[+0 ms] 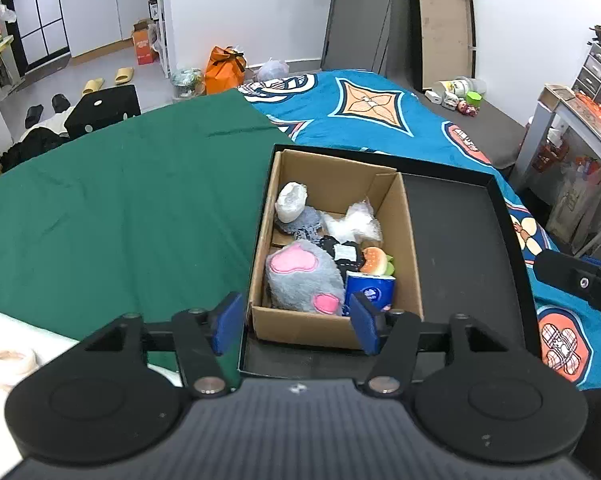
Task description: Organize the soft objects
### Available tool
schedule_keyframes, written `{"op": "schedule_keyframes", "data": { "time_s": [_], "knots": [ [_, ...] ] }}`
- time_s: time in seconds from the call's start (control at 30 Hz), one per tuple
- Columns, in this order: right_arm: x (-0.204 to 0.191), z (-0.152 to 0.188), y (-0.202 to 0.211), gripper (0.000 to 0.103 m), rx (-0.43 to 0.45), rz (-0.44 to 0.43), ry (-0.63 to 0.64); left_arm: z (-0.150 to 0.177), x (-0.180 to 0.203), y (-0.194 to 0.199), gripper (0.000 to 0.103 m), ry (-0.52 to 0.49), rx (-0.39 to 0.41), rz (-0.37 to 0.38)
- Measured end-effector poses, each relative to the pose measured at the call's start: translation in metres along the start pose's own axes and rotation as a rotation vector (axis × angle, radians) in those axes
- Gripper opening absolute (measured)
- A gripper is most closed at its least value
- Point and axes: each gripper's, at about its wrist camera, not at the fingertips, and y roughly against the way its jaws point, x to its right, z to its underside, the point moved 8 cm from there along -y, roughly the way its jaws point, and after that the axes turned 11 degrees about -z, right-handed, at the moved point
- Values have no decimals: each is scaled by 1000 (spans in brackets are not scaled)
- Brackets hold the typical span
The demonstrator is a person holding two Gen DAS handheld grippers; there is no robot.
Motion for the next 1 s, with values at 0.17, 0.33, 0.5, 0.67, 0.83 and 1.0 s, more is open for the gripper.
{"op": "schedule_keyframes", "data": {
  "time_s": [0.17, 0.33, 0.5, 0.67, 0.83, 1.0],
  "knots": [
    [11, 3, 17, 103, 10, 22, -21, 0, 6, 17, 72, -5, 22, -7],
    [16, 7, 32, 103, 0, 9, -64, -1, 7, 35, 85, -1, 42, -23],
    [19, 9, 46, 103, -5, 35, -63, 1, 8, 51, 94, -4, 48, -30],
    [21, 13, 58, 103, -6, 49, -80, 4, 10, 69, 102, -20, 72, -45],
    [22, 18, 71, 103, -3, 72, -69, 7, 12, 88, 103, -29, 109, -52],
    [18, 21, 82, 103, 1, 75, -55, 13, 15, 105, 103, -33, 125, -60]
  ]
}}
